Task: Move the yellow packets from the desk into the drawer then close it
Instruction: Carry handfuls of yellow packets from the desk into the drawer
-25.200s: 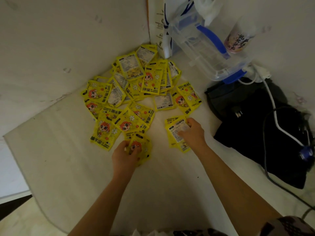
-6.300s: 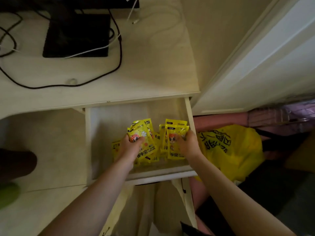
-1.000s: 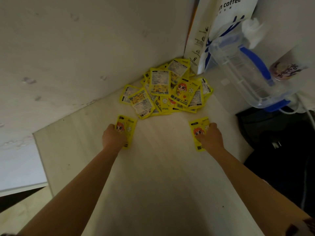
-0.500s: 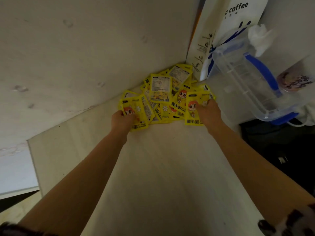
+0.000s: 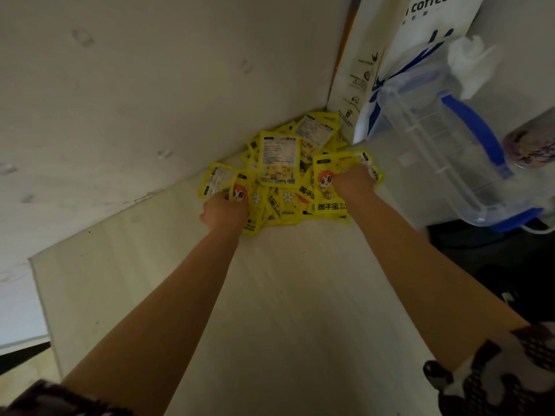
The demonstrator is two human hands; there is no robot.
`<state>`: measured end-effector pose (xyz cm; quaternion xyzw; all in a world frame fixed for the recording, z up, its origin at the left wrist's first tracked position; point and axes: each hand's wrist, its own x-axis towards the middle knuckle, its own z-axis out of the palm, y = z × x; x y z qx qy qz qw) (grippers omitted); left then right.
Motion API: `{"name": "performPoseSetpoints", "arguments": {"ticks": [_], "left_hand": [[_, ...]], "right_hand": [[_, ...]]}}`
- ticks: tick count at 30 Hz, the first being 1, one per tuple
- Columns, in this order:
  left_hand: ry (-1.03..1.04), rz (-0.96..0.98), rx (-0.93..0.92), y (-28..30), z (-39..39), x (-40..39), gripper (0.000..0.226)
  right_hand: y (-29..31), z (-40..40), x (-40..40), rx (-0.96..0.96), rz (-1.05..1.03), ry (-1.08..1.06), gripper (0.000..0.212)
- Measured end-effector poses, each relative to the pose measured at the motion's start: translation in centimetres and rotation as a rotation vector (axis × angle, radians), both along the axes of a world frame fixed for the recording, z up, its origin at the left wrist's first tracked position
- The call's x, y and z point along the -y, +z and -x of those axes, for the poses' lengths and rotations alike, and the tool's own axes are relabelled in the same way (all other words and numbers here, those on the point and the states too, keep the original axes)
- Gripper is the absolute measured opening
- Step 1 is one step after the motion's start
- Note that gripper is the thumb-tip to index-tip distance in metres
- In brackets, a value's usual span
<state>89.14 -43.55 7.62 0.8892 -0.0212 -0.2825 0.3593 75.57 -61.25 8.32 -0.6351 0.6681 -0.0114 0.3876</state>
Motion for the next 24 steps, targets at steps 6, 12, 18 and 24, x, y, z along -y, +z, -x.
{"name": "performPoseSetpoints", "arguments": {"ticks": [6, 12, 18, 24], "left_hand": [[0.083, 0.148, -0.035, 1.0, 0.4, 0.4, 0.013], [0.081, 0.208, -0.060, 1.4, 0.4, 0.2, 0.002], [0.153, 0.283, -0.090, 1.9, -0.4, -1.5, 0.016], [0.187, 0.415, -0.143, 2.7, -1.8, -2.9, 0.026]], "right_hand": [[-0.5, -0.7, 0.3, 0.208, -0.037, -0.085, 0.029], [0.5, -0.4, -0.4, 0.299, 0.005, -0.128, 0.018], [1.3, 3.0, -1.2, 0.390, 0.052, -0.161, 0.018], [1.6, 7.1, -2.0, 0.380, 0.073, -0.195, 0.019]]}}
